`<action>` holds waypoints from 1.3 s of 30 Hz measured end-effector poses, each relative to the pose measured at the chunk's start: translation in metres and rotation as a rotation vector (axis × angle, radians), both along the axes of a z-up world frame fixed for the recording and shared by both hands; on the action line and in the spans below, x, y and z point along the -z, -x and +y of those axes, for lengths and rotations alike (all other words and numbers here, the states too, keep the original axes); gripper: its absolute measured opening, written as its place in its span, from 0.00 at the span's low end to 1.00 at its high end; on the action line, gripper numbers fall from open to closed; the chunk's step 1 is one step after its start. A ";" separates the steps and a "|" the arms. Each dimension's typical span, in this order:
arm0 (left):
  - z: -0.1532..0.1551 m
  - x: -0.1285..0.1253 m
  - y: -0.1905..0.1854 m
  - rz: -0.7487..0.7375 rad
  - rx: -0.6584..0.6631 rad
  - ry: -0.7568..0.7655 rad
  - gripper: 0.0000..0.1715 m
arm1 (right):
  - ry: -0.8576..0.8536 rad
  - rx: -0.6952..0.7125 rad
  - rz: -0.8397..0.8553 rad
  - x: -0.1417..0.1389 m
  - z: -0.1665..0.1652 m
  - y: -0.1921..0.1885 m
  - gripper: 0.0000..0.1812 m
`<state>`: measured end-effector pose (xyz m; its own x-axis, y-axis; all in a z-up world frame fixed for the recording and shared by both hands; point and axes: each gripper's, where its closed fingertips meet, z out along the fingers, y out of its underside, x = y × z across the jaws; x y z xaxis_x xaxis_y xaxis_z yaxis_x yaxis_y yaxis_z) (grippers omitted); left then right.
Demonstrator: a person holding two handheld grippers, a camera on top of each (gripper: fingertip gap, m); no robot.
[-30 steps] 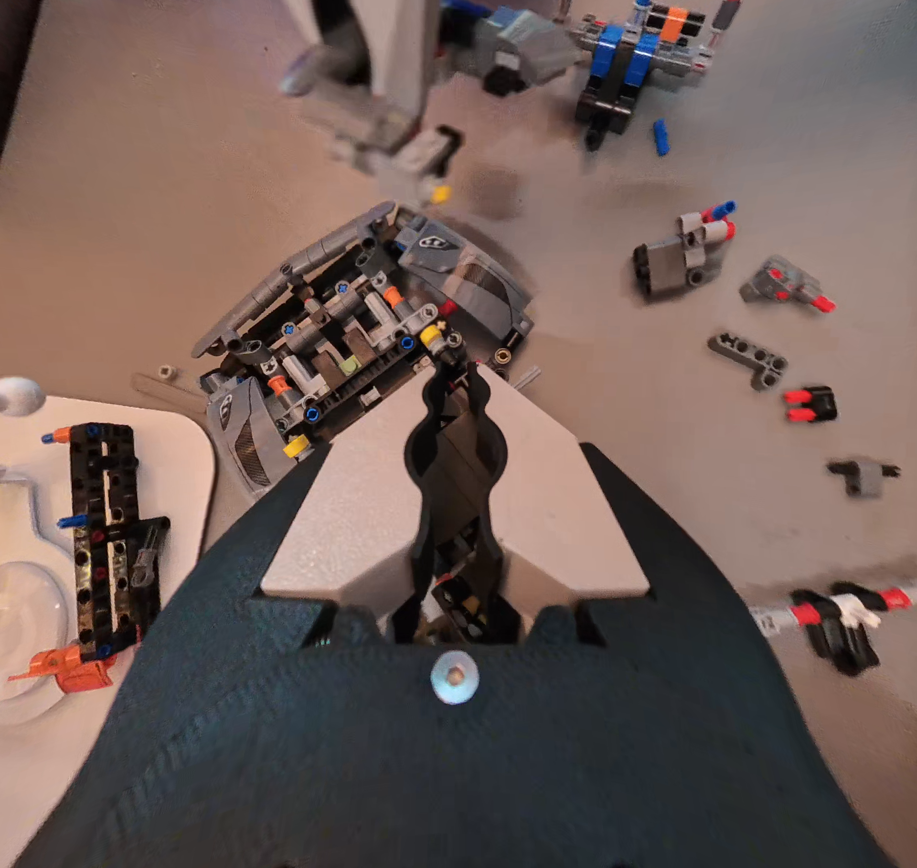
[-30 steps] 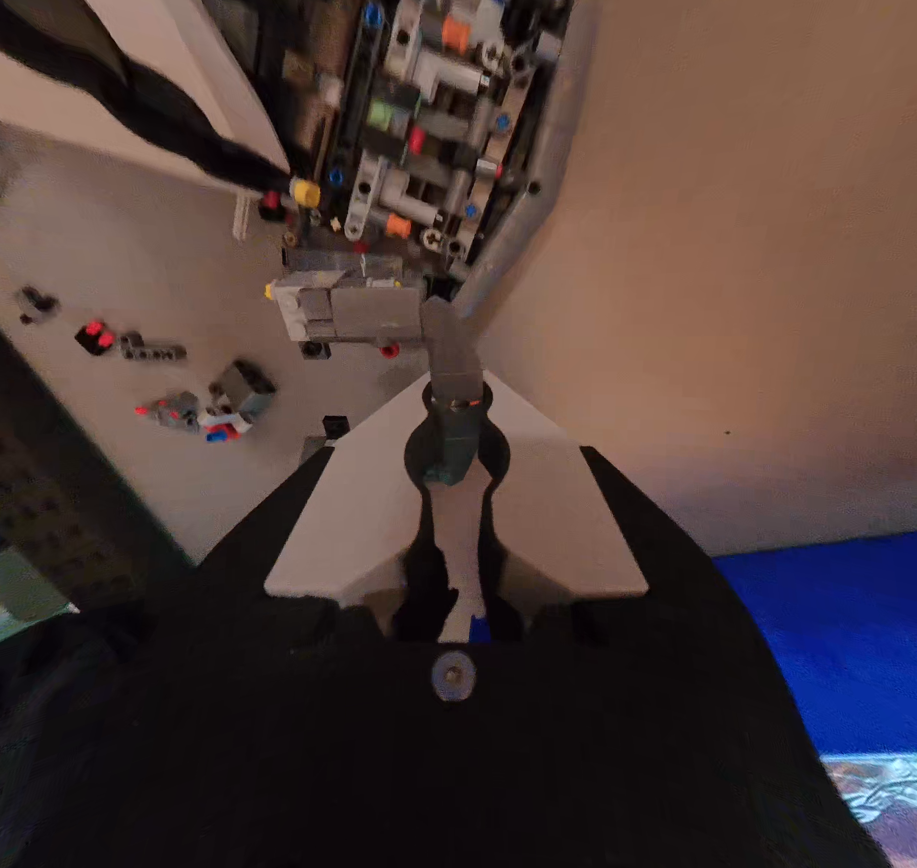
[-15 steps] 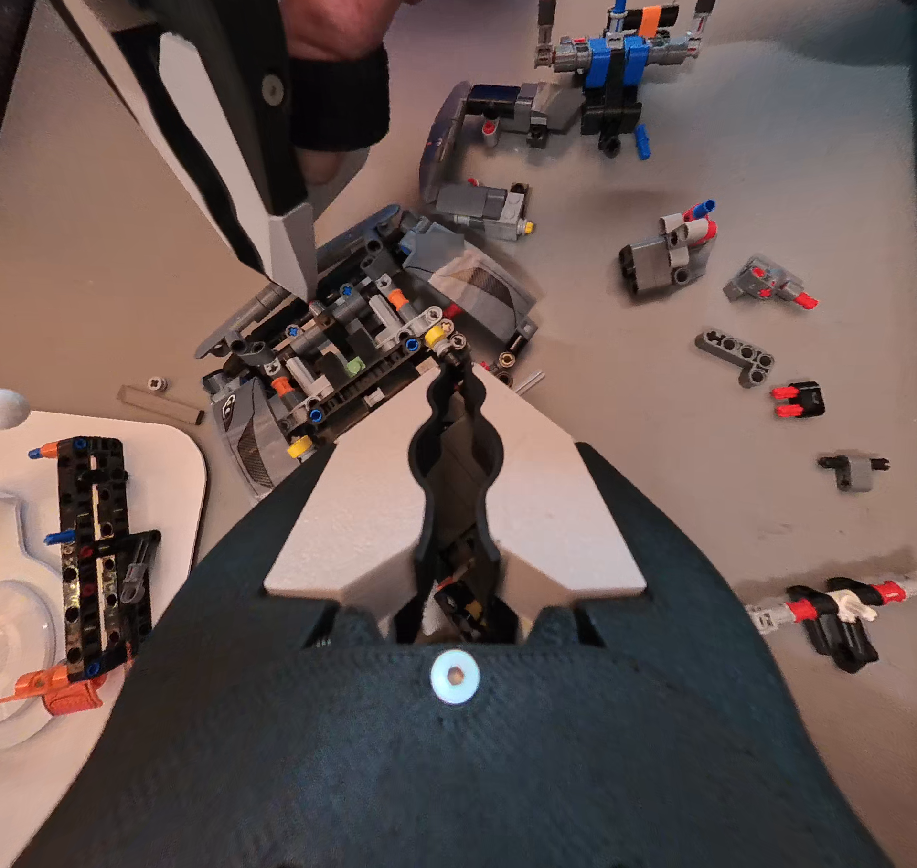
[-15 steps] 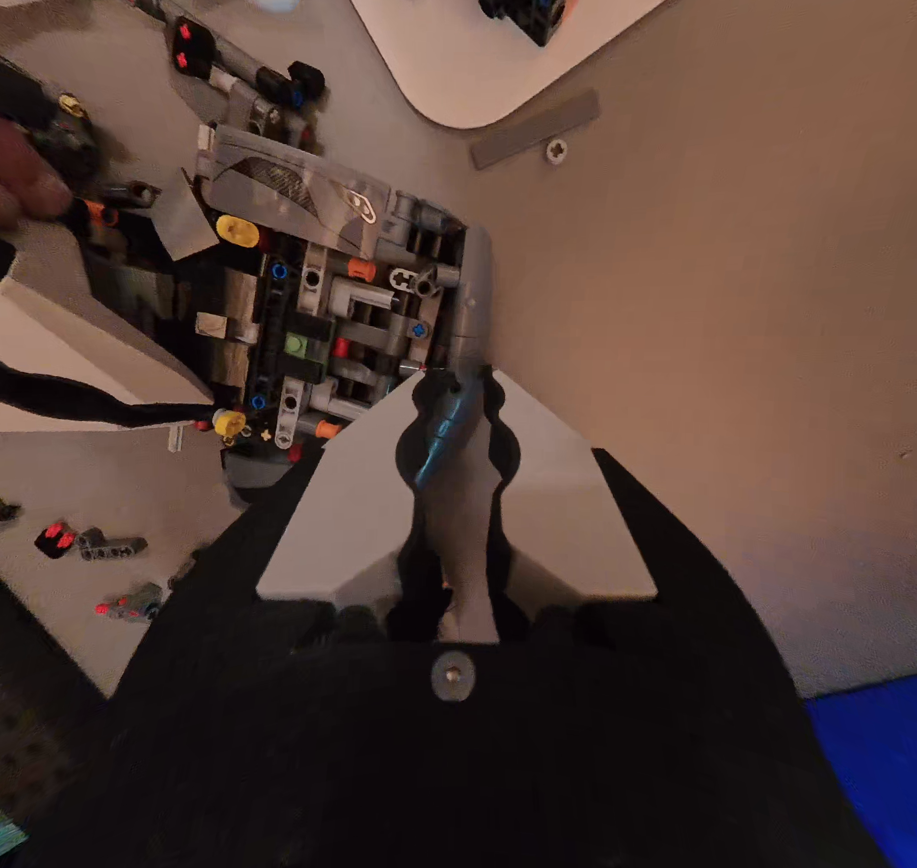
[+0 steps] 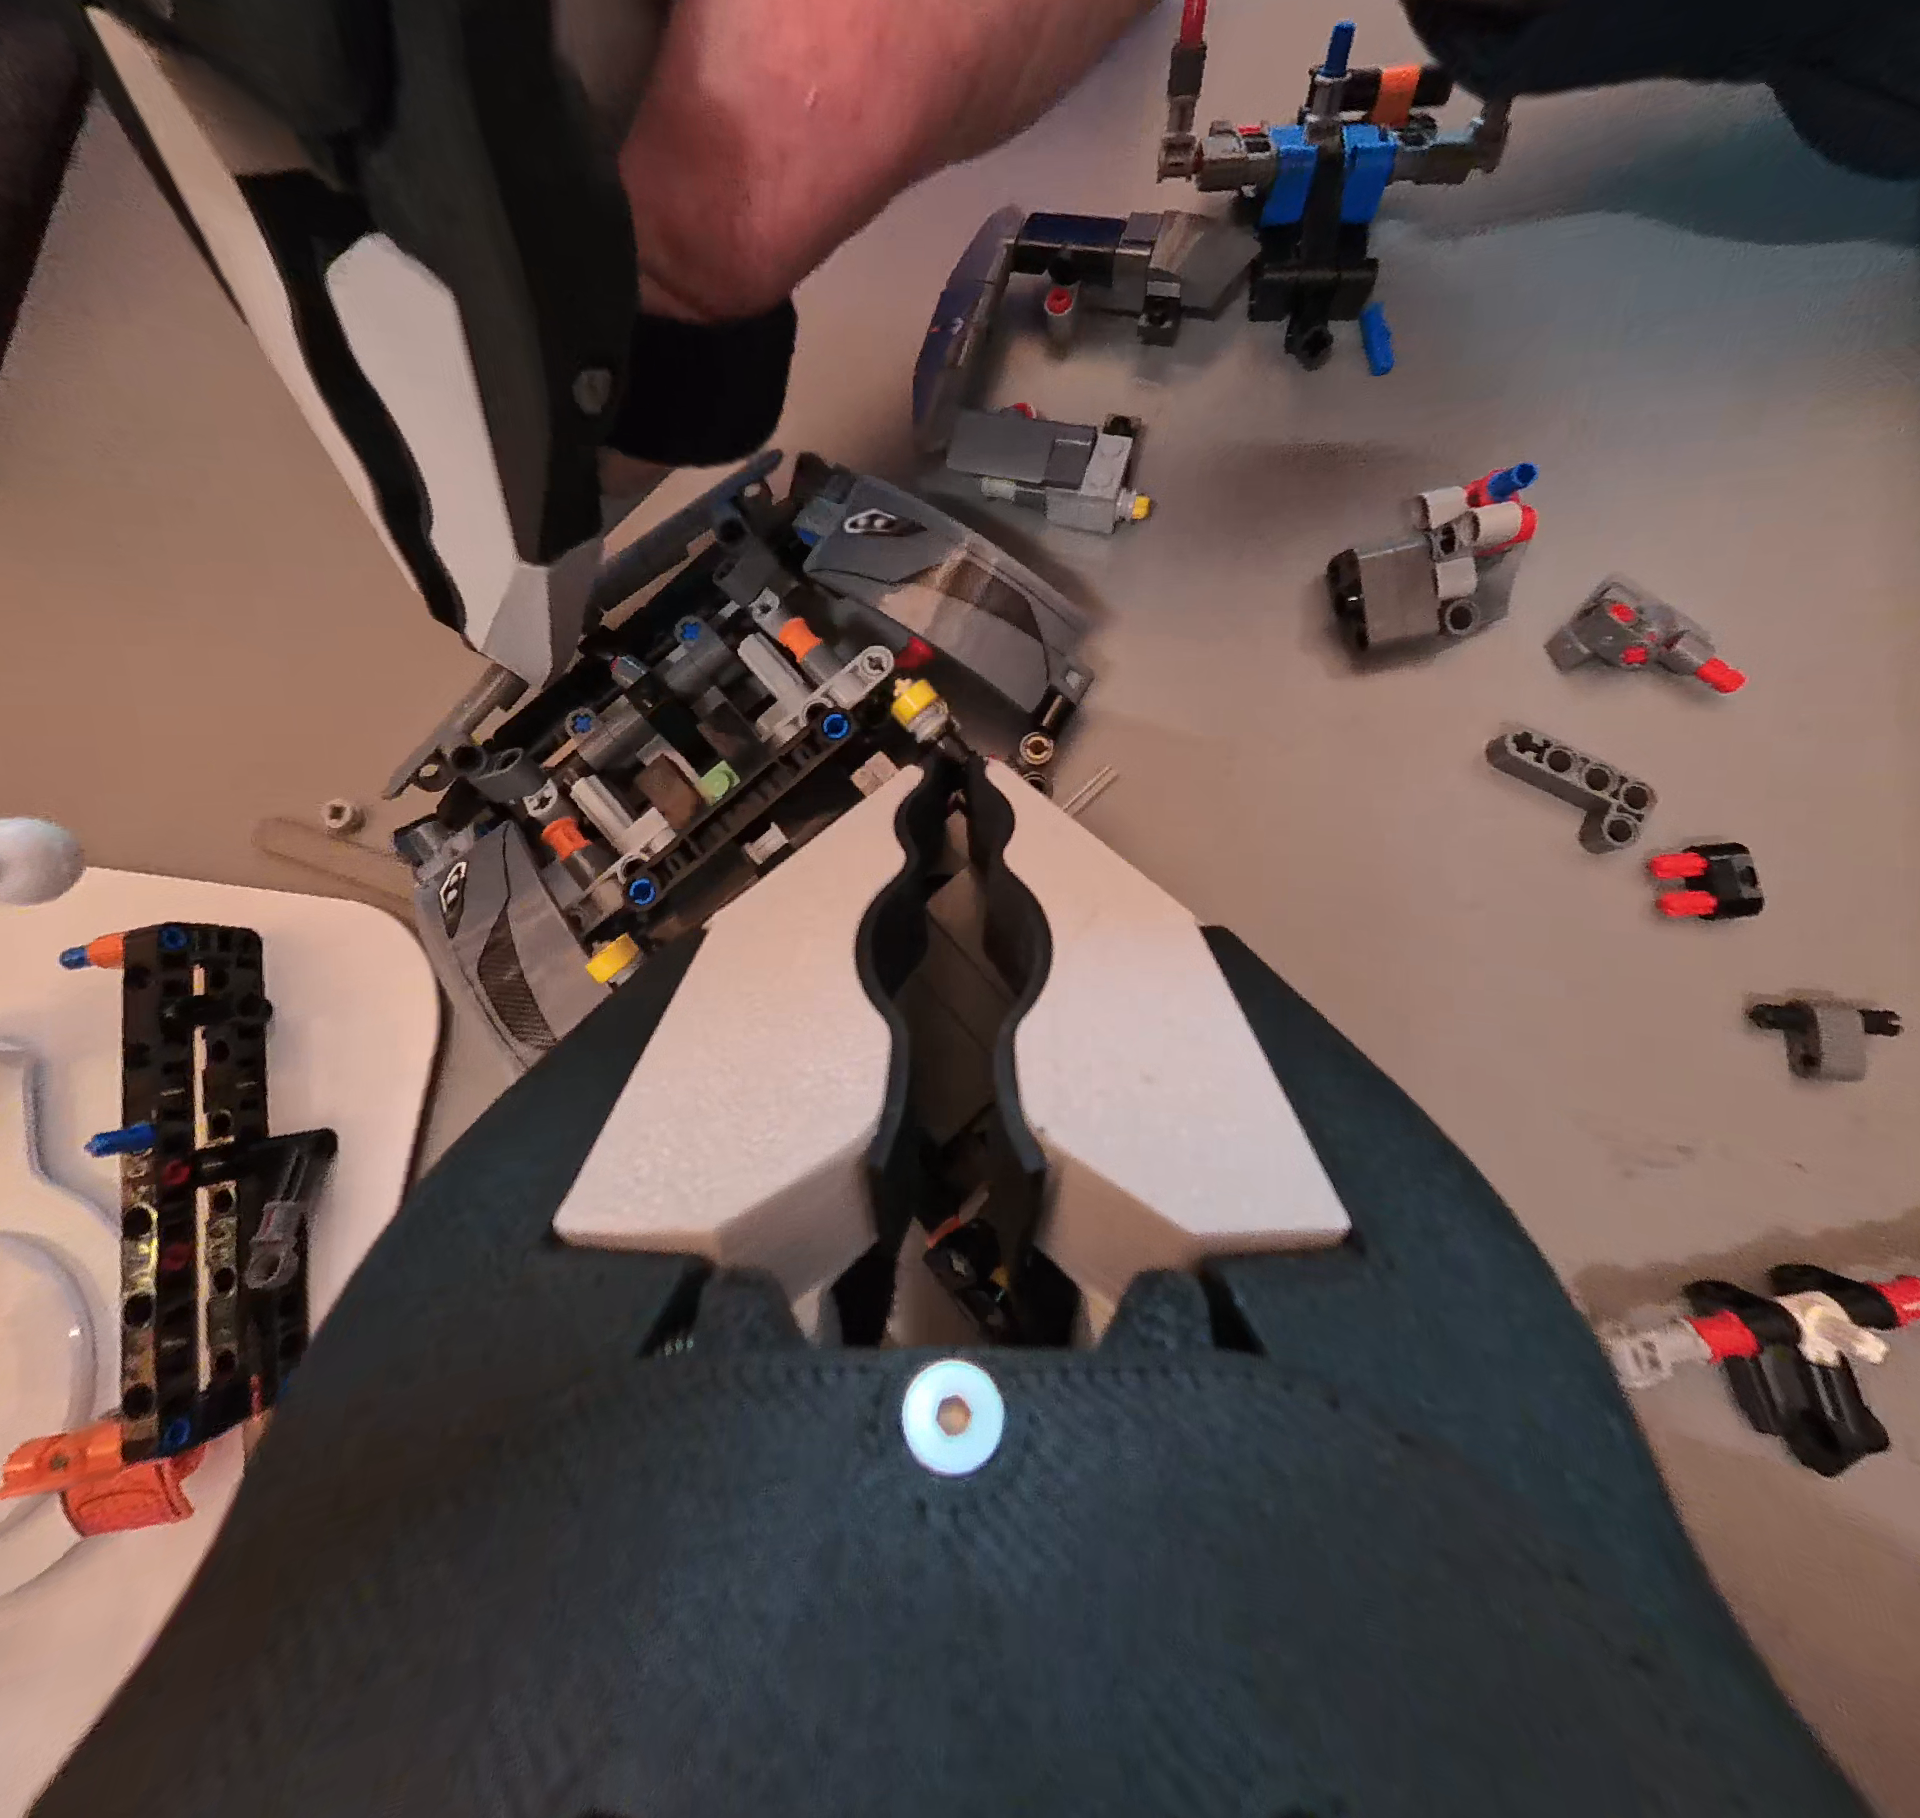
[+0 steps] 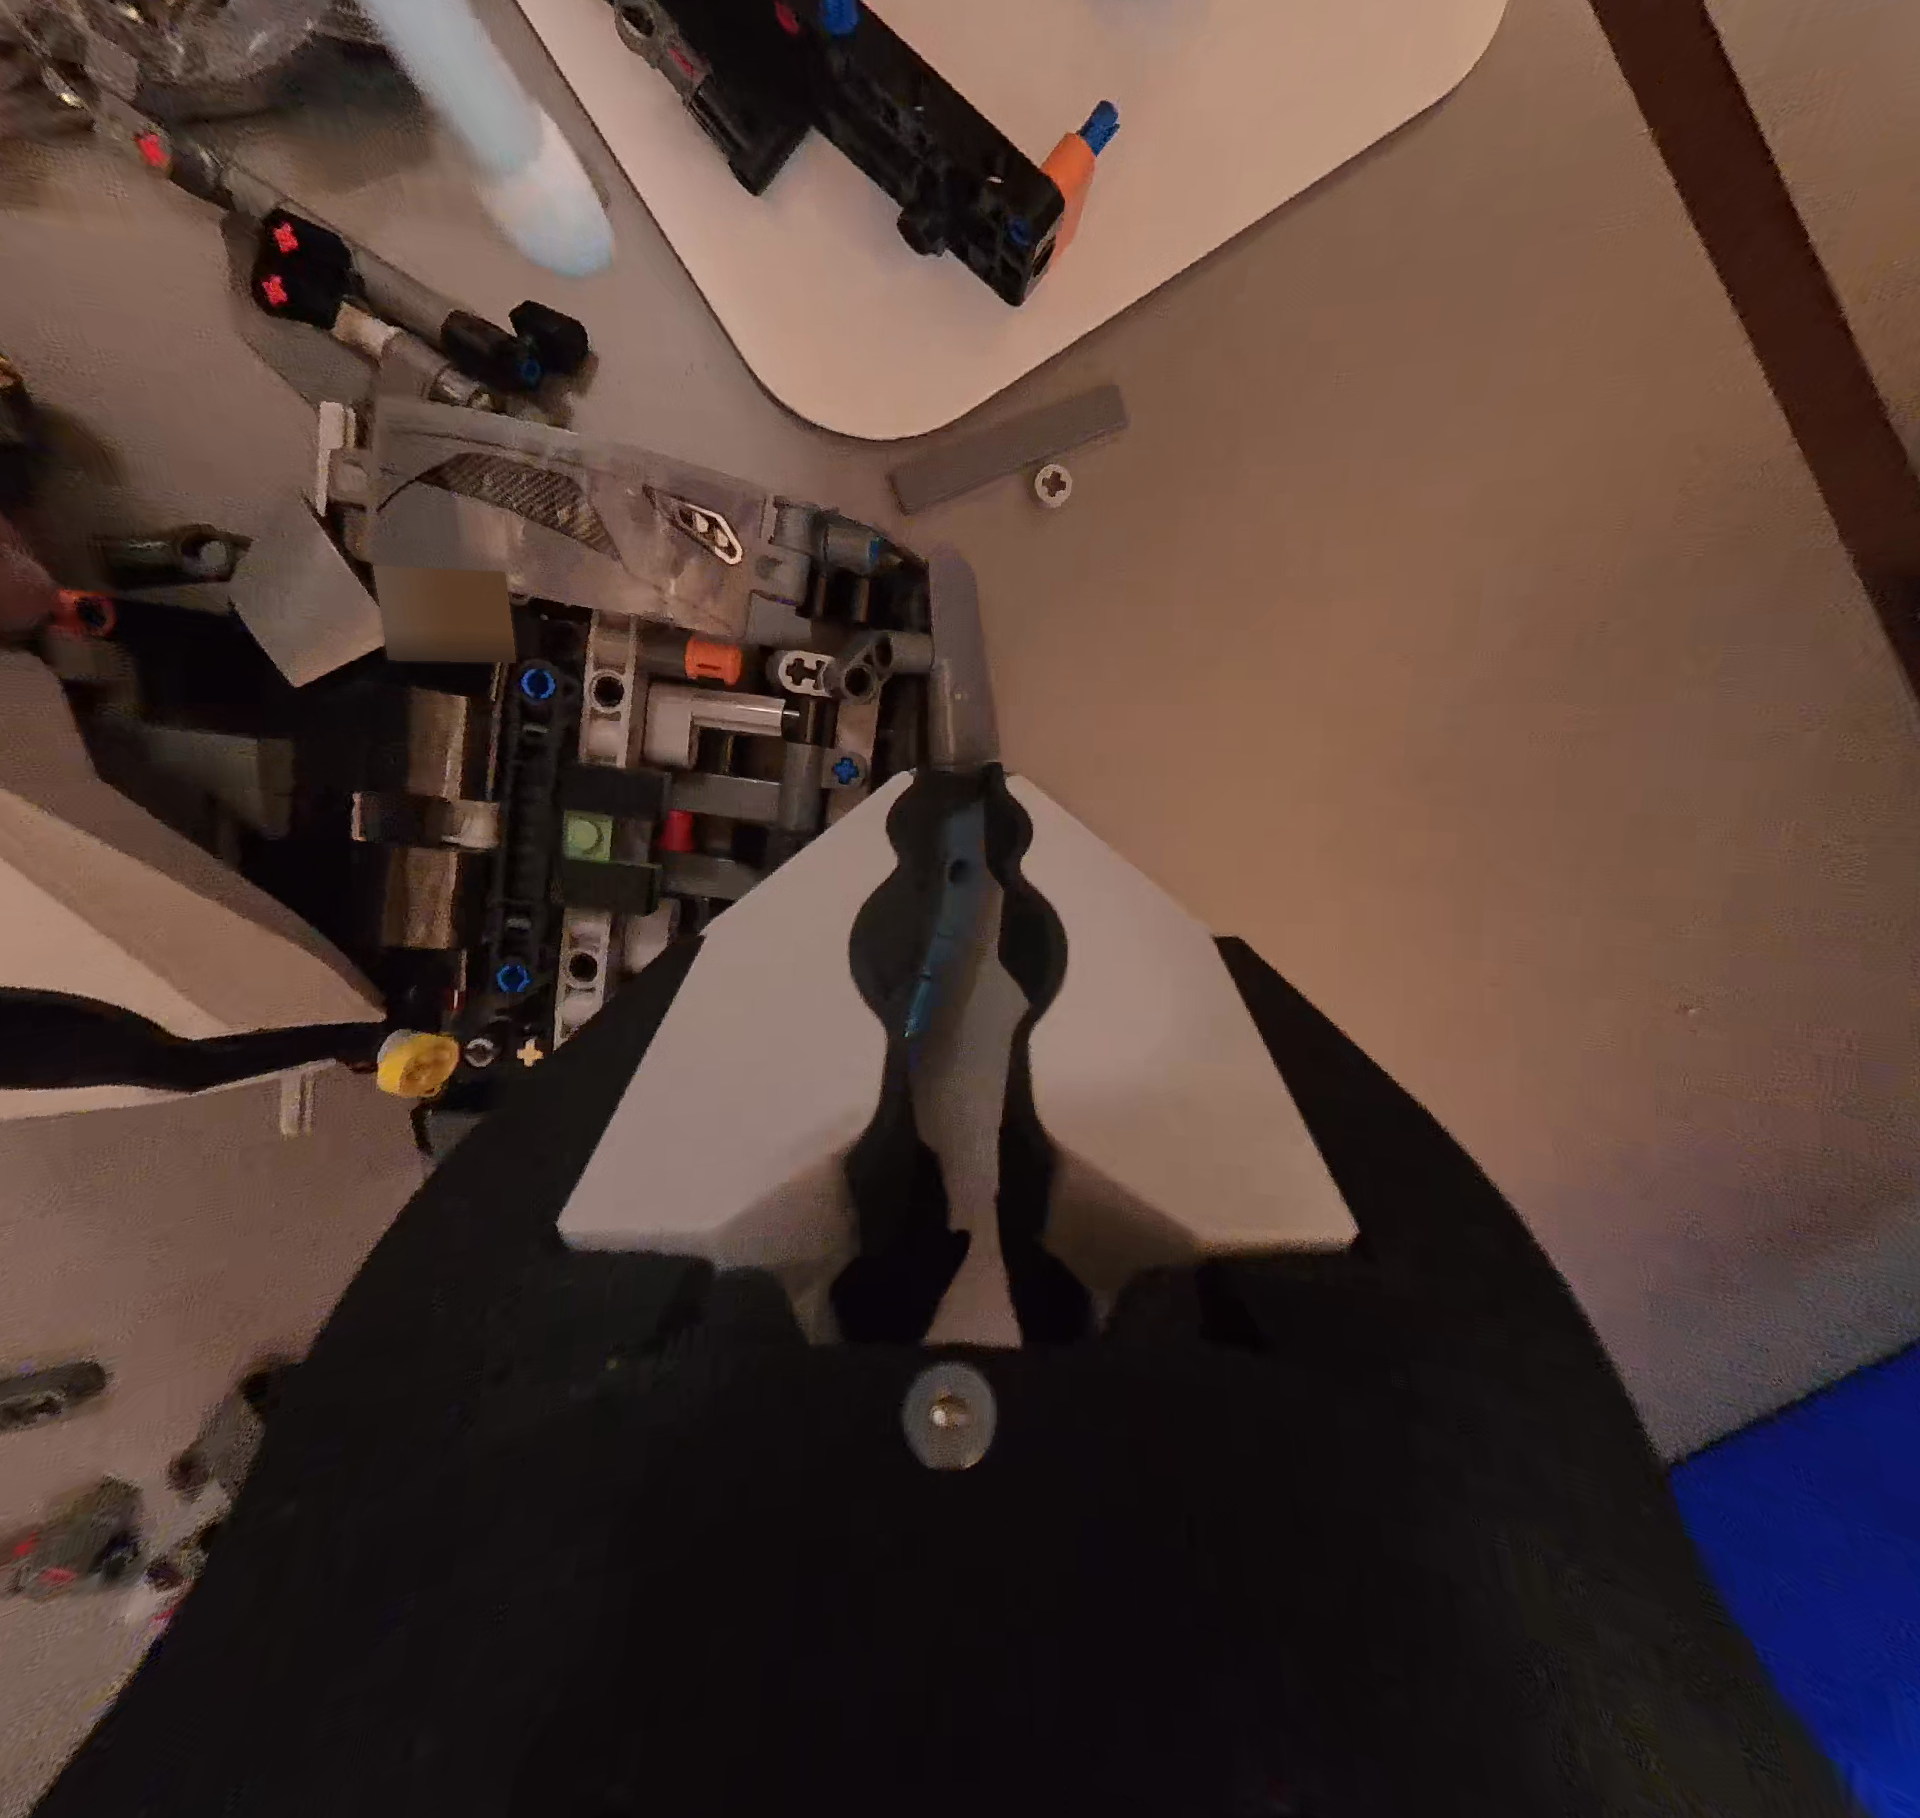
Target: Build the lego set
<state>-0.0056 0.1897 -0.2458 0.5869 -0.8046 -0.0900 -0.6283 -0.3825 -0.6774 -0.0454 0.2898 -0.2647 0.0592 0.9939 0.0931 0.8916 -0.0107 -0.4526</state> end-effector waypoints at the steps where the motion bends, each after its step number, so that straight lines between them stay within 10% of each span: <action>1: 0.001 0.000 0.000 -0.005 -0.003 -0.002 0.01 | -0.067 -0.032 -0.027 -0.001 -0.001 -0.001 0.03; 7: 0.002 -0.001 0.001 -0.035 -0.009 0.005 0.01 | -0.008 -0.069 0.094 -0.052 -0.018 -0.004 0.00; 18: 0.000 -0.001 -0.003 -0.046 0.002 0.020 0.01 | 0.050 -0.029 0.032 0.003 -0.002 0.004 0.09; 33: -0.003 -0.003 -0.017 -0.121 0.055 0.043 0.00 | -0.707 -0.156 0.073 -0.019 0.005 0.033 0.05; 39: 0.006 0.001 -0.006 -0.101 -0.005 0.029 0.00 | -0.434 -0.065 0.192 -0.016 0.011 0.027 0.05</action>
